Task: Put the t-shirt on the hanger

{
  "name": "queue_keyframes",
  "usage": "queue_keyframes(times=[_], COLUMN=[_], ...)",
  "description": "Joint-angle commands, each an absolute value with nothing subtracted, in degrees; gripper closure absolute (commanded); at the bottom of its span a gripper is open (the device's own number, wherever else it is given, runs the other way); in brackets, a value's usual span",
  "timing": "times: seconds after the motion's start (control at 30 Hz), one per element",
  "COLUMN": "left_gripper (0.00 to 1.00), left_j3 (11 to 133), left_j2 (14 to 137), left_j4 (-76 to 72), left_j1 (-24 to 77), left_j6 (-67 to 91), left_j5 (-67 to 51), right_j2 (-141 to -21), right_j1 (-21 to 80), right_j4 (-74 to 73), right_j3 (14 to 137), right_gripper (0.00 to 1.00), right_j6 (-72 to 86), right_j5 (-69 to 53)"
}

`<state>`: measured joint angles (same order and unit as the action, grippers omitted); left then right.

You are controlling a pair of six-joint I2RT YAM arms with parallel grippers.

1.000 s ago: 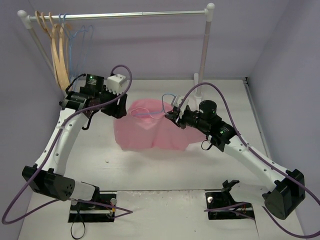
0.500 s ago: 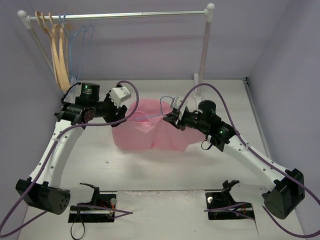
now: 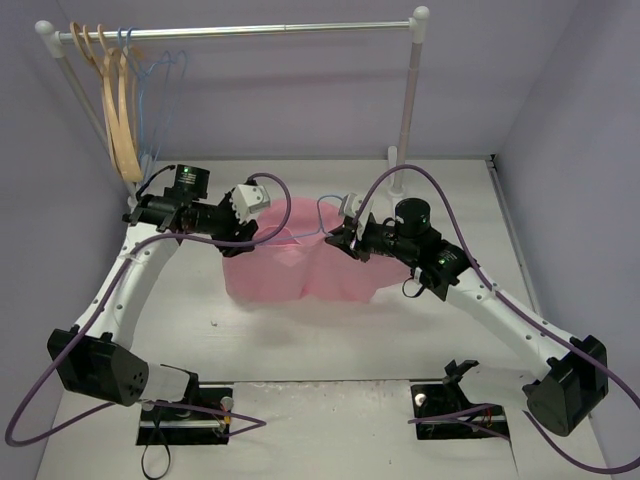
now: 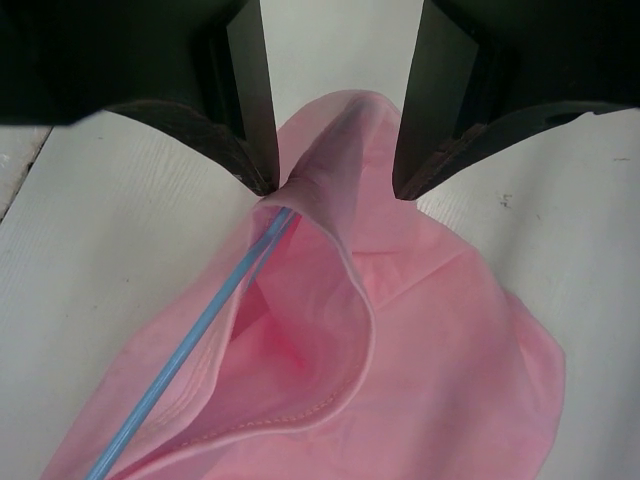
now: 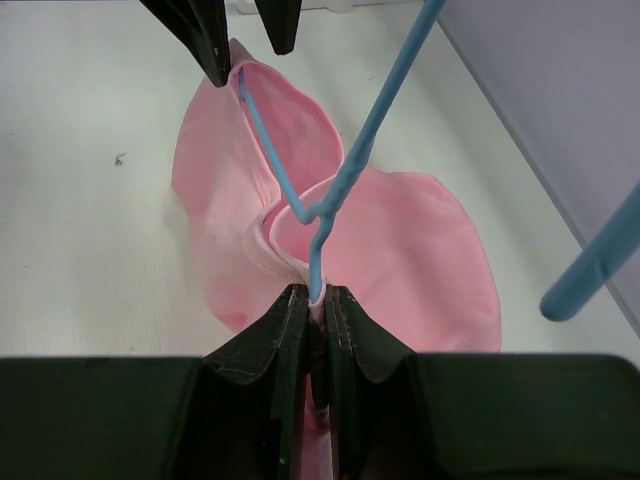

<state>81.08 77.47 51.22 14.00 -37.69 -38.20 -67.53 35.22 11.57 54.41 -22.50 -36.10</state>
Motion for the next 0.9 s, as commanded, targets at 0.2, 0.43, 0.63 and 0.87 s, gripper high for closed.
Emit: queue_keyframes(times=[0.2,0.43,0.63,0.87], left_gripper=[0.53,0.77,0.90,0.97], left_j3=[82.4,82.1,81.8,82.5], left_j2=[77.9,78.1,77.5,77.3], left_j4=[55.6,55.5,53.4,51.8], left_j1=[13.5,13.5,13.5,13.7], left_j6=[-43.7,-43.7,-42.6,-41.2], left_j5=[-44.7,-46.2,-47.8,-52.0], right_j2=[-67.6,-67.4,-67.4,-67.5], right_j1=[35.2,35.2,35.2,35.3], right_j4=[15.6,15.4,15.4,18.3], right_j3=[58.1,58.3,58.4,57.7], right_gripper=[1.00,1.00,1.00,1.00], right_j6=[-22.6,-22.6,-22.5,-21.1], right_j5=[-38.3,-38.2,-38.3,-38.7])
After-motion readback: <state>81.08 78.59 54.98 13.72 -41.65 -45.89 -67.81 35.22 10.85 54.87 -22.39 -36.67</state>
